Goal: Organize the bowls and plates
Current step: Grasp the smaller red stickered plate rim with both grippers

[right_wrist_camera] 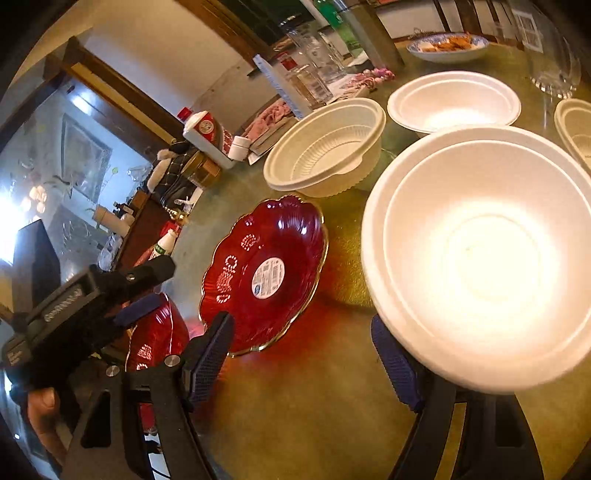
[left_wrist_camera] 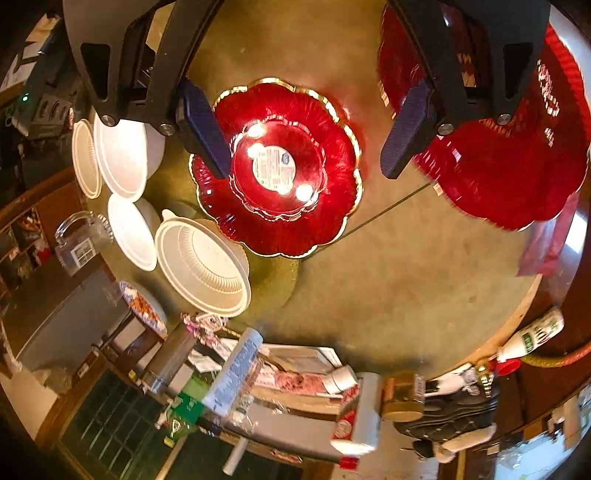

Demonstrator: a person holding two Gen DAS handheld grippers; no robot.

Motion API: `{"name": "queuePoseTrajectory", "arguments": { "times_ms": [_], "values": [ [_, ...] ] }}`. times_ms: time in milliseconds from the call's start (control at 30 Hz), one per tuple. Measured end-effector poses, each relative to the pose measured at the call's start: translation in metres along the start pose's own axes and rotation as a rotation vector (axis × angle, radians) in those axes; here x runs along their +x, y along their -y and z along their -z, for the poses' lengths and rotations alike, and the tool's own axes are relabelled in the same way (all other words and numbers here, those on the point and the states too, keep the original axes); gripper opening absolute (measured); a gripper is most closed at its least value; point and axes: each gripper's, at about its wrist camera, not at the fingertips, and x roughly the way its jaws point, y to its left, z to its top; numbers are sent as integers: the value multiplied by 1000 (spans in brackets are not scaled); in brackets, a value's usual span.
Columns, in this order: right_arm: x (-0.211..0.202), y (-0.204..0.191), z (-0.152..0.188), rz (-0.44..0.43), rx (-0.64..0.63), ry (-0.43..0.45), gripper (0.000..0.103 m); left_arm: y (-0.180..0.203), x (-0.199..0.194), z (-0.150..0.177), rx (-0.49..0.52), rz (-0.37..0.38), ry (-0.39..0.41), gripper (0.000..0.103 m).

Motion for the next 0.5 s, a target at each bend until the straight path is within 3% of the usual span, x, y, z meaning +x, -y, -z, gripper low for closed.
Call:
{"name": "queuePoseTrajectory", "arguments": {
  "times_ms": [300, 400, 500],
  "values": [
    [33, -4, -16, -28, 33, -65, 76, -8, 40, -22, -43, -7, -107, 83],
    [41, -5, -16, -22, 30, -71, 70, -10, 48, -23, -45, -16, -117, 83],
    [45, -2, -16, -22, 35, -76, 51, -11, 59, -25, -41, 10, -163, 83]
  ]
}}
